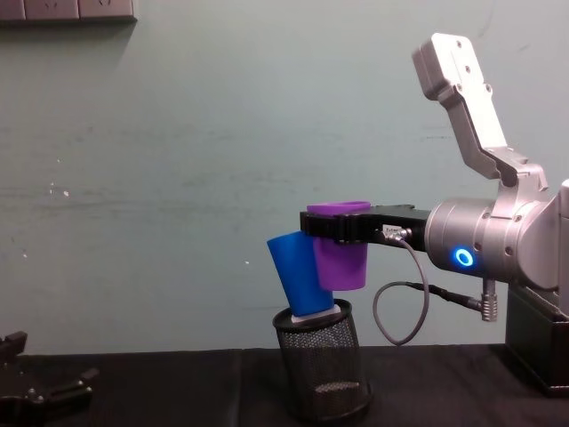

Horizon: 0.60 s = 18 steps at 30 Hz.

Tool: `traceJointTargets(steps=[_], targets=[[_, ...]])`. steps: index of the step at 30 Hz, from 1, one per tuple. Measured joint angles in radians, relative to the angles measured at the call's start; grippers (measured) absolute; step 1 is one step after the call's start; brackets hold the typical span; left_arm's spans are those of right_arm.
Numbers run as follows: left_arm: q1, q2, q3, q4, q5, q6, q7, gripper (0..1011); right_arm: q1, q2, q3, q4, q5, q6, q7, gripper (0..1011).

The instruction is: Pick up one cup with a gripper and tap it against the other cup.

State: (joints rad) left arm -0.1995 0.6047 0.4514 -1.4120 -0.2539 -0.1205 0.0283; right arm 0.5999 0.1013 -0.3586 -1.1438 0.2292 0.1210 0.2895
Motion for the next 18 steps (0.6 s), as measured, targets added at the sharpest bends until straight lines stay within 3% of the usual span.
traceJointTargets(steps=[18], targets=[[0.000, 0.000, 0.000, 0.000, 0.000, 0.000, 0.000, 1000, 0.000, 0.000, 0.000, 0.000, 0.000, 0.000, 0.000, 735]])
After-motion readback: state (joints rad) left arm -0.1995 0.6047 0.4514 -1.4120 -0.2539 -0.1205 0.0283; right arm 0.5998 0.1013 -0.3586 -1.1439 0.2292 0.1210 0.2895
